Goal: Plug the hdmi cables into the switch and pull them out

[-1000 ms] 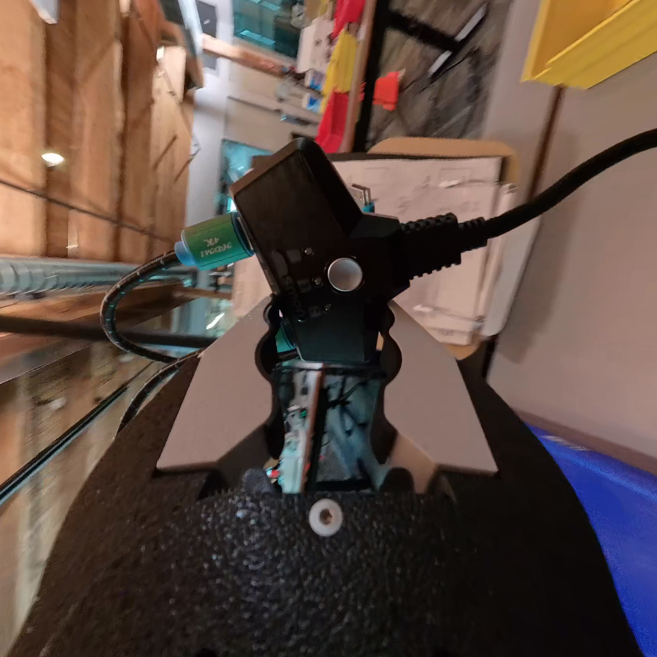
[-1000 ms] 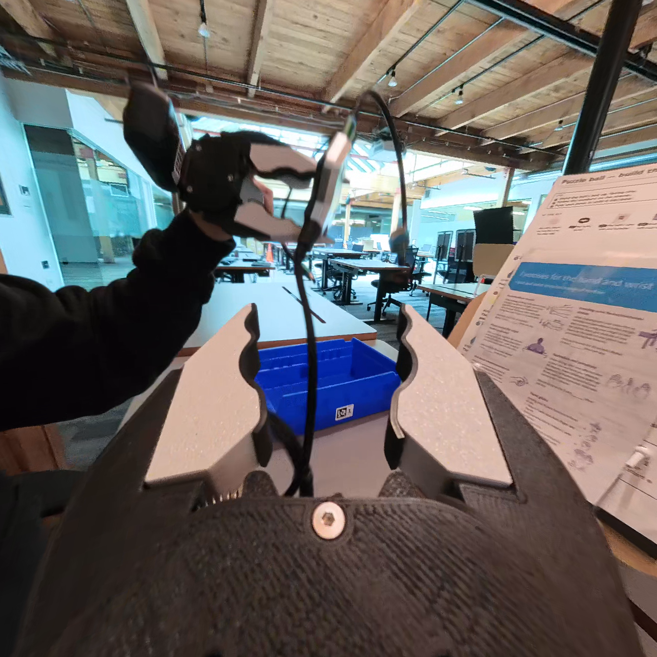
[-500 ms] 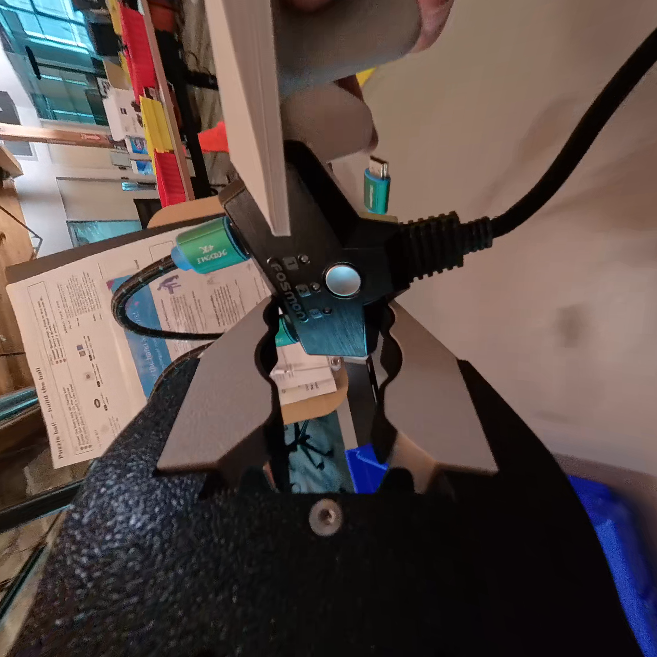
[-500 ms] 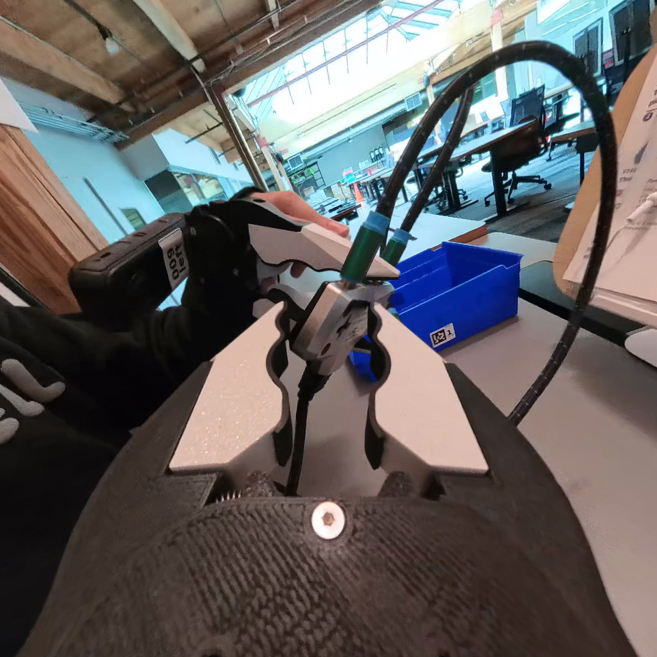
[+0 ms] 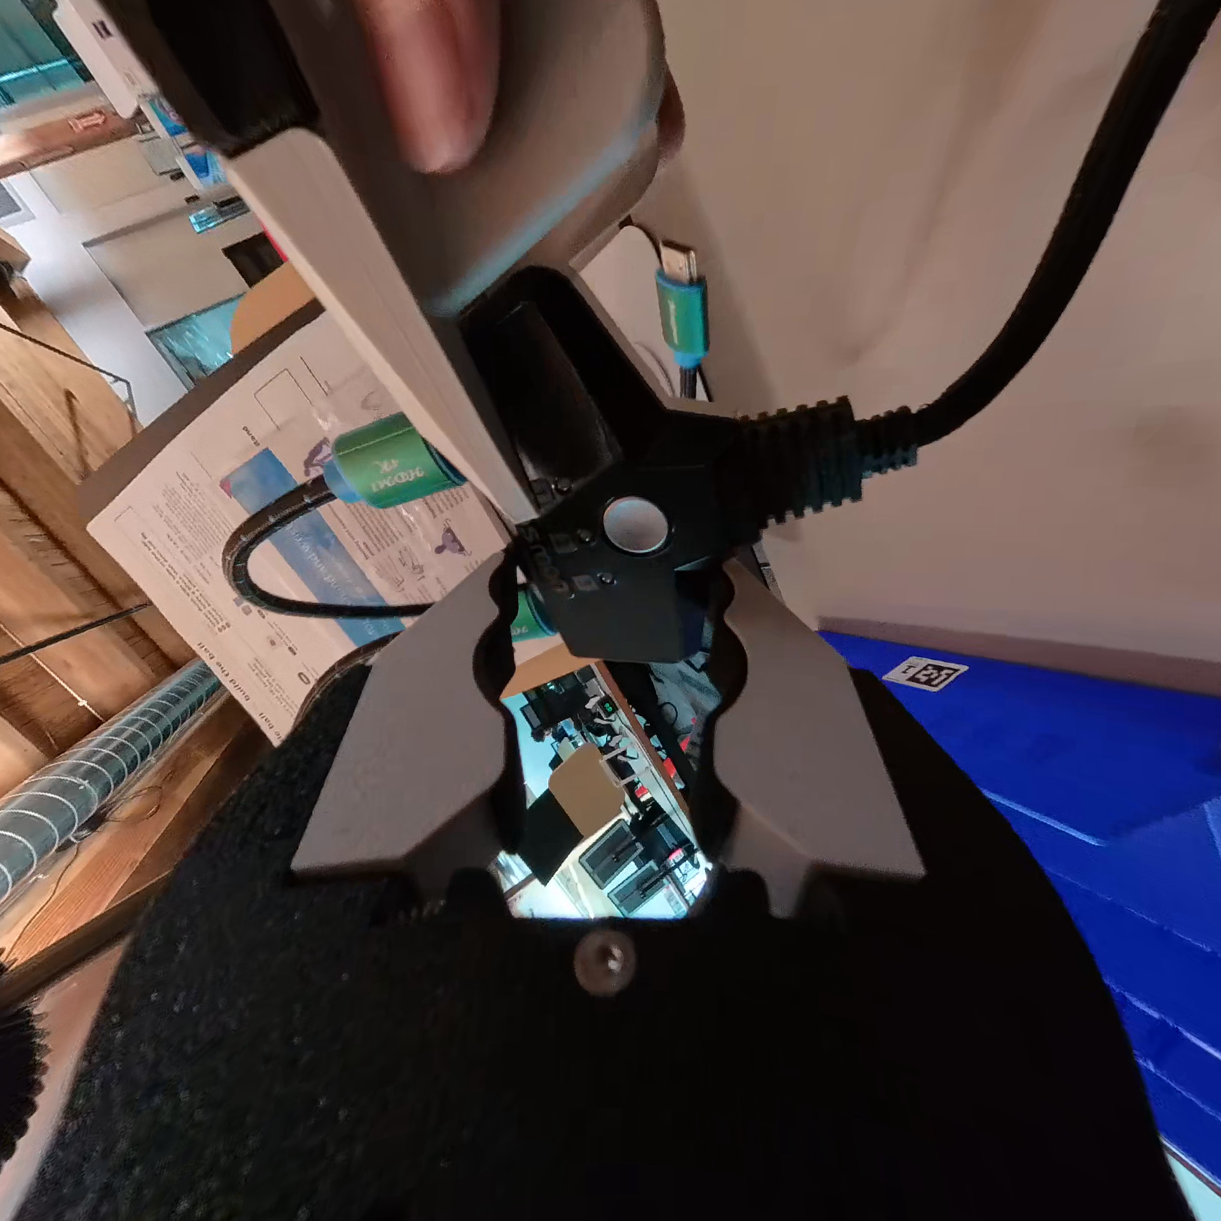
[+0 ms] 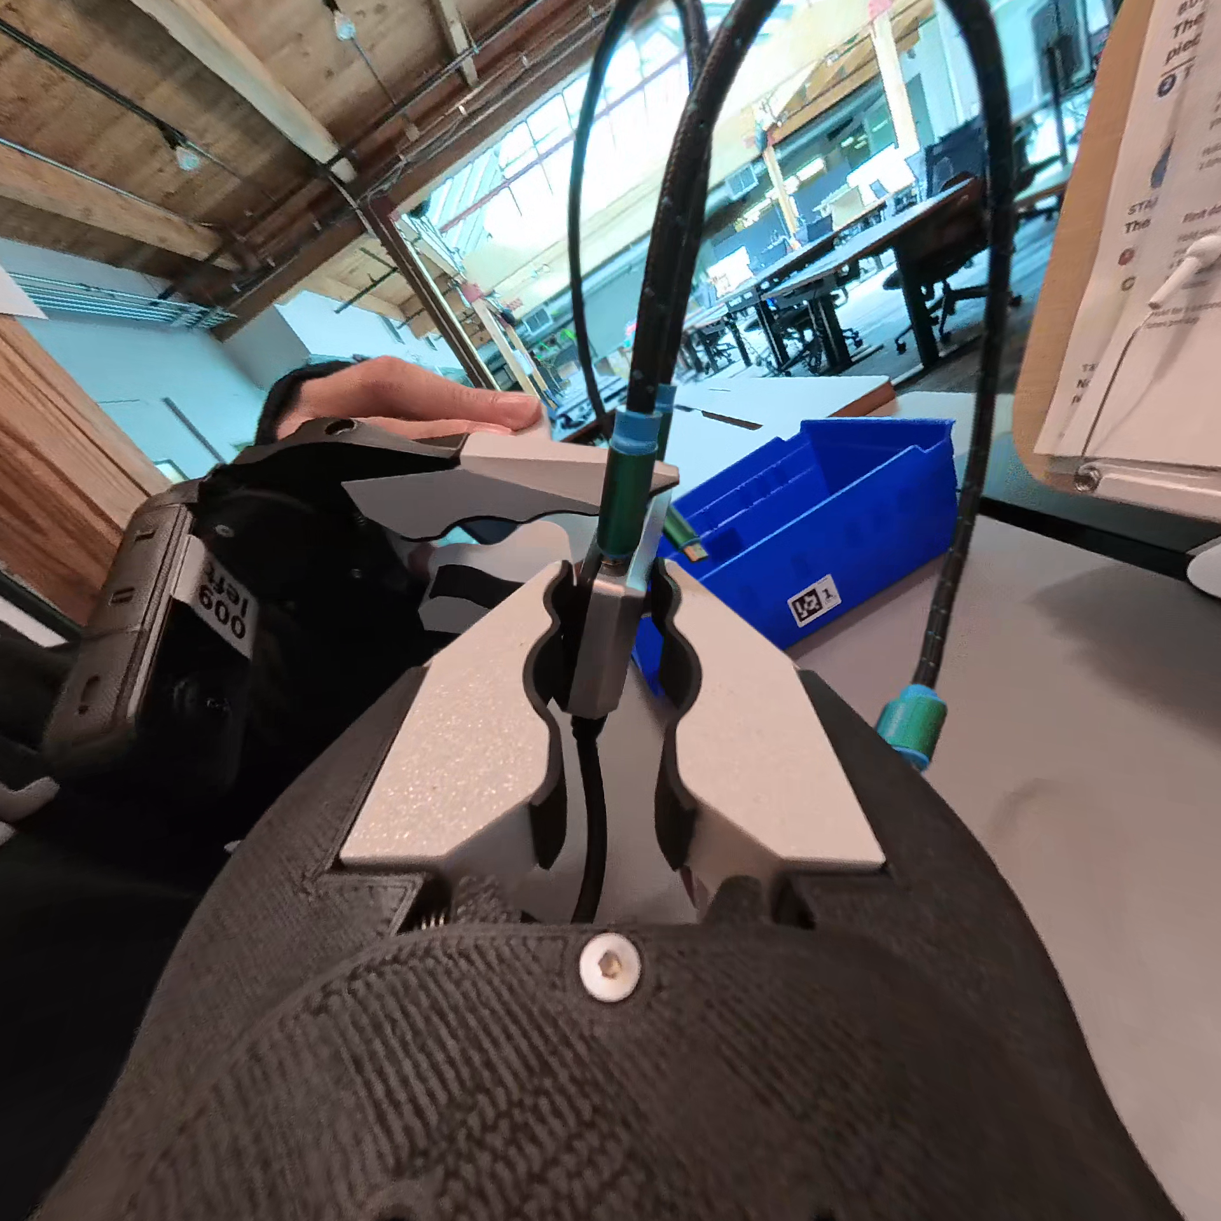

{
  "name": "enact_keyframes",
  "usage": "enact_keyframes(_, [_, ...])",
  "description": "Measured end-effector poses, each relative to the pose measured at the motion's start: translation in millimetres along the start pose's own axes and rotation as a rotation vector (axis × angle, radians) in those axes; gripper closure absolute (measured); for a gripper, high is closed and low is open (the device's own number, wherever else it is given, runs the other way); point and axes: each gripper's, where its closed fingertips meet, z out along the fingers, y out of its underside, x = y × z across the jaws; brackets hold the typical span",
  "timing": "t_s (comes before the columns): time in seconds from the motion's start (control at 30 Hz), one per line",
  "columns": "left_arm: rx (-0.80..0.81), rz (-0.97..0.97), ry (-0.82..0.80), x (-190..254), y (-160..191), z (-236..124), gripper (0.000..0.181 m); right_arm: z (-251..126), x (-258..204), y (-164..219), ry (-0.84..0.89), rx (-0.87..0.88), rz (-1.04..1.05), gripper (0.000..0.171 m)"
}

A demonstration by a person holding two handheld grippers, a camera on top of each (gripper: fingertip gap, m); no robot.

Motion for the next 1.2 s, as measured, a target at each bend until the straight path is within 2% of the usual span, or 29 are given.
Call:
enact_keyframes(0.23, [0.190, -0.239, -0.129, -19.3, -9.3, -21.2, 0.124, -7.5, -14.5, -26.3, -0.168, 0.185, 0.106, 0.154])
enact_keyframes(0.33, [0.178, -0.319, -0.160, -17.2, -5.7, -29.5, 0.121, -1.9, -16.8, -26.7, -0.106, 0.178, 0.063, 0.154])
enact_keyframes(0.47, [0.087, -0.233, -0.313, -22.3, 8.5, -47.6, 0.117, -13.1, 8.2, -29.3, -0.026, 0.217, 0.138, 0.153])
enact_keyframes(0.57, [0.064, -0.347, -0.271, -8.7, 13.6, -49.1, 0.108, -25.9, 17.4, -39.8, -0.044, 0.309, 0.207, 0.153])
enact_keyframes(0.6, [0.083, -0.455, -0.265, -6.5, 13.8, -51.0, 0.110, -30.3, 20.0, -44.3, -0.039, 0.348, 0.220, 0.153])
enact_keyframes(0.67, [0.182, -0.787, -0.226, -4.4, 5.9, -57.4, 0.112, -39.3, 24.6, -52.8, -0.020, 0.425, 0.236, 0.153])
enact_keyframes(0.77, [0.456, -1.365, -0.160, -12.7, -20.2, -65.7, 0.116, -46.7, 27.0, -61.6, -0.013, 0.518, 0.253, 0.154])
enact_keyframes(0.83, [0.584, -1.576, -0.135, -15.5, -35.2, -57.4, 0.129, -45.6, 27.3, -63.0, -0.008, 0.562, 0.286, 0.153])
enact_keyframes(1.0, [0.492, -1.611, -0.308, -13.1, -37.7, -10.5, 0.132, -34.7, 24.9, -54.0, -0.023, 0.632, 0.439, 0.153])
enact_keyframes(1.1, [0.497, -1.584, -0.400, -18.6, -36.1, -1.6, 0.131, -30.9, 24.7, -49.1, -0.037, 0.653, 0.512, 0.153])
enact_keyframes(1.13, [0.510, -1.588, -0.410, -19.7, -37.7, -1.7, 0.139, -28.7, 24.6, -47.5, -0.034, 0.642, 0.514, 0.153])
enact_keyframes(1.2, [0.507, -1.578, -0.440, -18.8, -37.7, -1.9, 0.143, -27.6, 23.8, -47.4, -0.022, 0.637, 0.502, 0.153])
